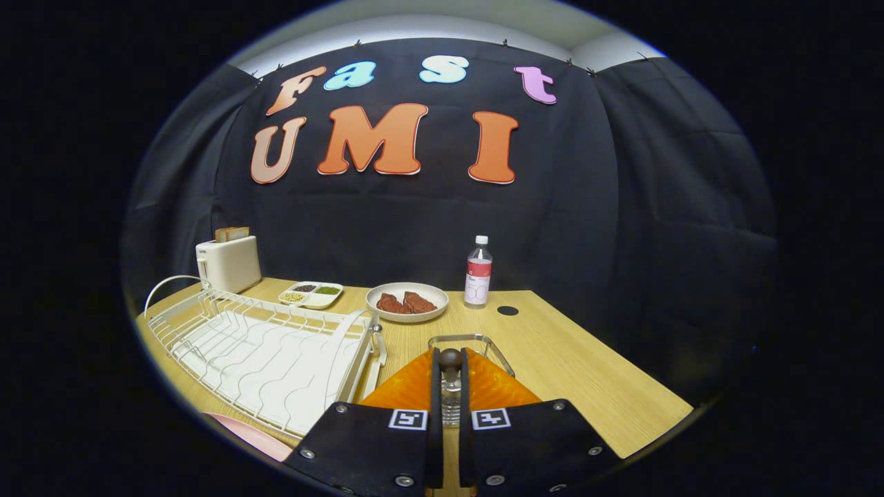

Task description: Take the plate from the dish rack, then take the spoon from the basket and place it into the plate.

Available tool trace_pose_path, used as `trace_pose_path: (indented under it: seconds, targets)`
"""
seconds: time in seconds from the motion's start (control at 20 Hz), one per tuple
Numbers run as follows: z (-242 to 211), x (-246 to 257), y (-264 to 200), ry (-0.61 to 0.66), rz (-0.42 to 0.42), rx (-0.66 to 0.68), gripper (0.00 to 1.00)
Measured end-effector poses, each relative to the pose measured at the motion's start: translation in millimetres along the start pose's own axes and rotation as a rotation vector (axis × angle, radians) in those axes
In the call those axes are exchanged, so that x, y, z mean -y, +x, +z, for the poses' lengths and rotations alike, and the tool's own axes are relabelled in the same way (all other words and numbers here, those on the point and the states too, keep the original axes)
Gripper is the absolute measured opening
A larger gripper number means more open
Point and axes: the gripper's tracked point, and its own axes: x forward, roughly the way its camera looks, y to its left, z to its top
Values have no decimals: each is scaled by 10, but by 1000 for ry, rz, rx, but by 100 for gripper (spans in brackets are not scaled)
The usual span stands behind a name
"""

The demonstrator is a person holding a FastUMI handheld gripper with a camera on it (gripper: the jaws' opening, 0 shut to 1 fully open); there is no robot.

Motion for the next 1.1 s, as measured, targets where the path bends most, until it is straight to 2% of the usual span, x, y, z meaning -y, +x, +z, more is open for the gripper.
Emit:
trace_pose_path:
  seconds: [0.3,0.55,0.8,1.0,1.1]
  targets:
    - [614,151,-13,-40,-24,76,8]
    - [1023,138,-419,-38,7,150,8]
    - [1146,-183,-975,-19,137,174,8]
    - [1062,-547,-1368,-39,264,170,7]
    - [996,-686,-1512,-68,299,171,7]
